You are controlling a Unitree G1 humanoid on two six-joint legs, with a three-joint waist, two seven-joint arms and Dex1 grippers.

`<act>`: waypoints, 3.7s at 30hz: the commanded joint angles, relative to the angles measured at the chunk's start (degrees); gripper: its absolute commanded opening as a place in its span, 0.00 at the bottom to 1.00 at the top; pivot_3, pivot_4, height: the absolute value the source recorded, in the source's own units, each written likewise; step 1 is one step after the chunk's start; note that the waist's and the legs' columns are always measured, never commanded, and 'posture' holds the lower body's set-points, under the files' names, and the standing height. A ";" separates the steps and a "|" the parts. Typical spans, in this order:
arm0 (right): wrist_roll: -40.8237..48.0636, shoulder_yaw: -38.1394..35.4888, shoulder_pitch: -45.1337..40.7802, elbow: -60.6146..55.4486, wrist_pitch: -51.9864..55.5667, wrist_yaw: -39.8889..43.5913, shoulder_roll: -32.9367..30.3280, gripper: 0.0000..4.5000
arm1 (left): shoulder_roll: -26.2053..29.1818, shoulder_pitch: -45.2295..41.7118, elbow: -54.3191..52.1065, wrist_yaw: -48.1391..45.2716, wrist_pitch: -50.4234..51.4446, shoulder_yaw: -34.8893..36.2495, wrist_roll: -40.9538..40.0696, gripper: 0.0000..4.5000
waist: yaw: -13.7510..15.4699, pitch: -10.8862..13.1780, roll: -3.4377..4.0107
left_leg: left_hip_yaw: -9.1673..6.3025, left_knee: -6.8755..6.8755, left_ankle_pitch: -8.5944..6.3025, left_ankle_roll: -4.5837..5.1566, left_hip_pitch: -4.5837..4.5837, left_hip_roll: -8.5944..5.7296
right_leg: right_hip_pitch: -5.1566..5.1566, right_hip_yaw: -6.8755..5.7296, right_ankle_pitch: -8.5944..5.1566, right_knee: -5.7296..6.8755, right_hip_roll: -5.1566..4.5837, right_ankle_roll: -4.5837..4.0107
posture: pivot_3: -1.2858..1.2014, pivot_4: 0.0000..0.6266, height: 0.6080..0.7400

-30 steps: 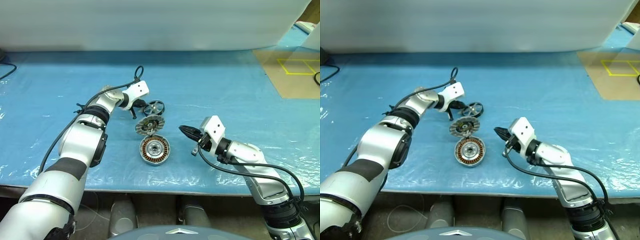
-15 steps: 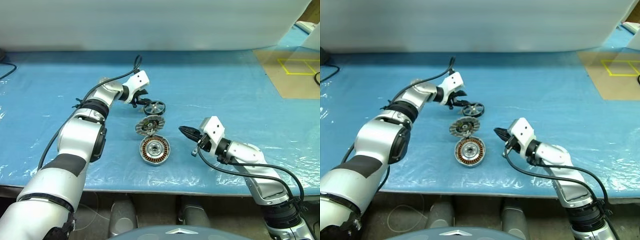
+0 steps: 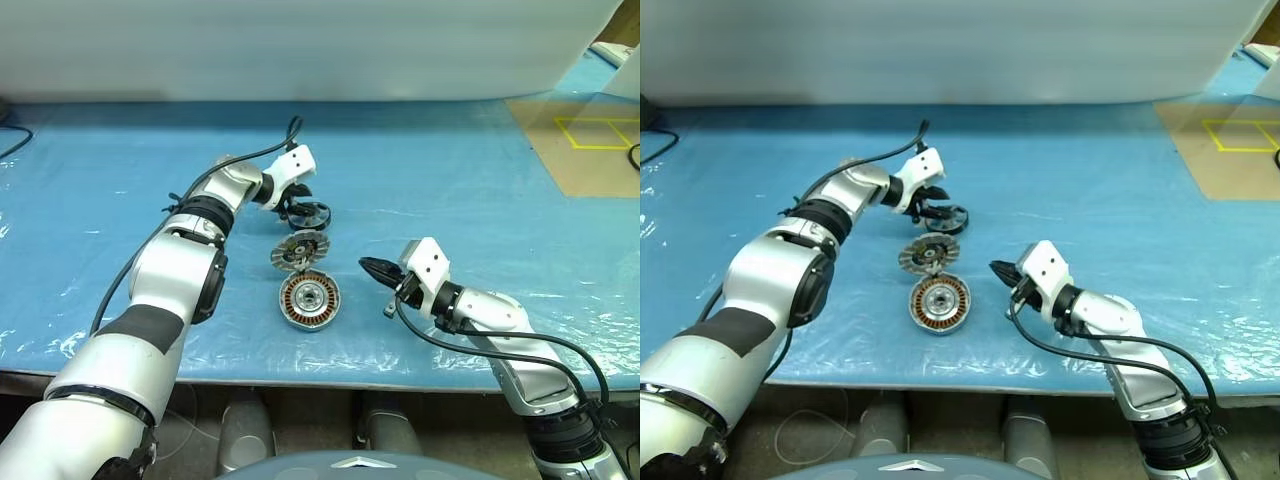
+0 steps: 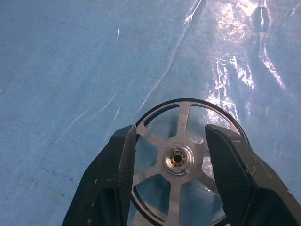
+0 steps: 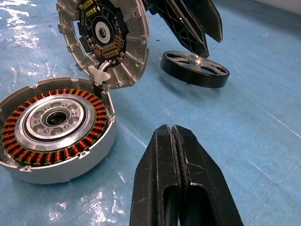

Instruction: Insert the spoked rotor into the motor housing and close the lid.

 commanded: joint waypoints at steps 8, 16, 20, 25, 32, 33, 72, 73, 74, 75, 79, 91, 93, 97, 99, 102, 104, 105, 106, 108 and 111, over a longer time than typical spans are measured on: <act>-0.27 -0.07 0.07 -2.00 -1.08 -0.20 0.11 0.00 | 0.67 -1.89 -0.29 -4.43 0.91 -1.88 1.61 0.54 | 0.00 0.00 0.00 | 0.00 -0.01 0.00 0.00 0.00 0.00 | -0.01 0.00 0.00 0.00 0.00 0.00 | 0.52 0.24 1.00; -0.35 0.04 0.07 -1.99 -1.04 -0.14 0.11 0.00 | 1.08 -1.28 -0.27 -4.16 0.45 -3.54 3.25 0.54 | 0.01 0.00 0.00 | 0.00 0.00 0.00 0.00 0.00 0.00 | 0.00 0.00 0.00 0.00 0.00 0.00 | 0.52 0.24 1.00; -0.33 0.09 -0.14 -1.96 -1.02 -0.17 0.22 0.00 | 0.82 -0.84 -0.22 -2.21 -0.25 -4.42 4.23 0.54 | 0.02 0.00 0.00 | 0.00 0.00 0.00 0.00 0.00 0.00 | 0.00 0.00 0.00 0.00 0.00 0.00 | 0.52 0.24 1.00; -0.60 0.37 0.06 -1.80 -1.21 -0.22 0.32 0.00 | -0.10 -0.70 -0.09 -0.26 -0.02 -3.77 3.60 0.54 | 0.03 0.00 0.00 | 0.00 0.00 0.00 0.00 0.00 0.00 | 0.00 0.00 0.00 0.00 0.00 0.00 | 0.52 0.24 1.00; -0.75 0.30 0.16 -2.04 -1.11 -0.56 0.62 0.00 | -0.72 -0.17 0.16 -1.18 0.77 -4.47 4.16 0.54 | 0.00 0.00 0.00 | 0.00 0.00 0.00 0.00 0.00 0.00 | 0.00 0.00 0.00 0.01 0.00 0.00 | 0.52 0.24 1.00; -0.77 0.26 0.28 -2.20 -1.09 -0.67 0.66 0.00 | -0.75 0.03 0.20 -1.42 0.76 -4.94 4.60 0.54 | 0.00 0.00 0.00 | 0.00 0.00 0.00 0.00 0.01 0.00 | 0.00 0.00 0.00 0.01 0.00 0.00 | 0.52 0.24 1.00; -0.51 0.61 -1.65 -1.16 -1.38 1.08 0.70 0.00 | 8.66 -5.96 -1.17 -13.97 -2.25 -2.96 1.77 0.30 | 0.08 0.08 -0.07 | 0.00 -0.03 0.00 0.00 0.01 -0.02 | 0.02 0.00 -0.02 -0.02 -0.03 0.02 | 0.52 0.24 1.00; -0.45 0.56 -1.73 -1.07 -1.41 1.38 0.56 0.00 | 9.19 -6.67 -1.33 -15.59 -2.52 -2.57 1.25 0.30 | 0.08 0.08 -0.07 | 0.00 -0.05 0.00 0.00 0.02 -0.02 | 0.02 0.00 -0.02 -0.03 -0.03 0.02 | 0.52 0.24 1.00; -0.42 0.51 -1.77 -0.98 -1.46 1.61 0.48 0.00 | 9.51 -7.13 -1.42 -16.69 -2.69 -2.27 0.90 0.30 | 0.07 0.08 -0.07 | 0.00 -0.07 0.00 0.00 0.03 -0.02 | 0.02 0.00 -0.02 -0.03 -0.02 0.02 | 0.52 0.24 1.00; -0.37 0.50 -1.83 -0.89 -1.50 1.89 0.40 0.00 | 10.03 -7.90 -1.58 -18.58 -2.54 -1.58 0.09 0.30 | 0.07 0.09 -0.06 | 0.00 -0.08 0.00 0.00 0.03 -0.02 | 0.01 -0.01 -0.02 -0.03 -0.02 0.02 | 0.52 0.24 1.00; 0.11 0.28 -1.84 -0.57 -1.89 3.24 -0.13 0.00 | 11.88 -9.83 -2.13 -26.13 -1.71 0.15 -2.64 0.30 | 0.01 0.15 -0.08 | 0.01 -0.09 0.00 0.00 0.04 -0.01 | -0.01 -0.01 -0.02 -0.03 -0.02 0.02 | 0.52 0.24 1.00; 3.18 -1.98 -1.16 -0.21 -3.78 9.50 -3.97 0.00 | 18.40 -11.60 -6.79 -32.56 1.08 -4.32 -16.24 0.30 | -0.01 0.35 -0.07 | 0.02 -0.09 -0.01 0.00 0.06 0.00 | -0.02 0.01 -0.06 0.01 0.00 -0.04 | 0.52 0.24 1.00; 3.41 -2.02 -1.32 0.32 -4.52 10.49 -4.47 0.00 | 20.10 -10.37 -10.75 -32.56 4.02 -6.90 -21.95 0.30 | -0.01 0.44 -0.06 | 0.02 -0.08 -0.01 0.00 0.05 0.00 | -0.02 0.01 -0.13 0.03 0.00 -0.15 | 0.52 0.24 1.00; 3.92 -2.15 -1.87 1.75 -6.17 12.55 -5.21 0.00 | 25.73 -5.61 -24.88 -32.56 13.30 -12.77 -36.28 0.30 | -0.21 0.48 -0.03 | 0.05 -0.07 -0.02 -0.02 0.06 0.02 | -0.08 0.03 -0.13 0.14 0.03 -0.17 | 0.52 0.24 1.00; 4.01 -2.27 -2.37 2.70 -6.98 13.37 -5.45 0.00 | 28.52 -3.15 -31.45 -32.56 16.97 -14.35 -41.33 0.30 | -0.23 0.52 0.05 | 0.07 -0.06 -0.03 -0.04 0.06 0.05 | -0.12 0.04 -0.14 0.19 0.06 -0.18 | 0.52 0.24 1.00; 3.58 -1.96 -3.56 4.70 -8.42 14.71 -5.72 0.00 | 33.48 2.68 -43.28 -32.56 22.80 -14.79 -47.52 0.30 | -0.32 0.53 0.07 | 0.08 -0.03 -0.03 -0.04 0.06 0.06 | -0.12 0.04 -0.15 0.22 0.06 -0.19 | 0.52 0.24 1.00; 3.24 -1.78 -4.26 6.17 -9.59 15.64 -5.91 0.00 | 35.27 5.89 -49.31 -32.56 25.83 -13.41 -49.40 0.30 | -0.30 0.53 0.09 | 0.10 -0.01 -0.03 -0.04 0.07 0.06 | -0.12 0.06 -0.15 0.23 0.06 -0.20 | 0.52 0.24 1.00; 3.13 -1.74 -4.56 6.87 -10.27 16.00 -5.92 0.00 | 35.50 7.12 -51.72 -32.56 27.82 -11.95 -49.86 0.30 | -0.28 0.54 0.09 | 0.10 0.00 -0.03 -0.04 0.08 0.07 | -0.12 0.05 -0.15 0.24 0.06 -0.20 | 0.52 0.24 1.00; 3.13 -1.78 -4.82 7.51 -10.89 16.31 -5.85 0.00 | 35.70 8.27 -53.99 -32.56 29.66 -10.65 -50.24 0.30 | -0.11 0.54 0.09 | 0.10 0.02 -0.03 -0.04 0.07 0.08 | -0.12 0.04 -0.15 0.25 0.06 -0.21 | 0.52 0.24 1.00; 2.97 -1.74 -5.63 9.12 -12.48 17.12 -5.80 0.00 | 36.75 12.11 -60.87 -31.74 33.74 -8.07 -51.40 0.30 | -0.17 0.54 0.09 | 0.10 0.10 -0.02 -0.04 0.03 0.08 | -0.09 0.03 -0.15 0.27 0.03 -0.22 | 0.52 0.24 1.00; 3.07 -1.68 -6.68 11.03 -14.24 18.44 -5.81 0.00 | 36.64 17.57 -69.59 -27.38 38.61 -3.59 -53.96 0.30 | -0.31 0.53 0.11 | 0.13 0.15 -0.03 -0.04 0.03 0.09 | -0.08 0.04 -0.15 0.28 0.02 -0.22 | 0.52 0.24 1.00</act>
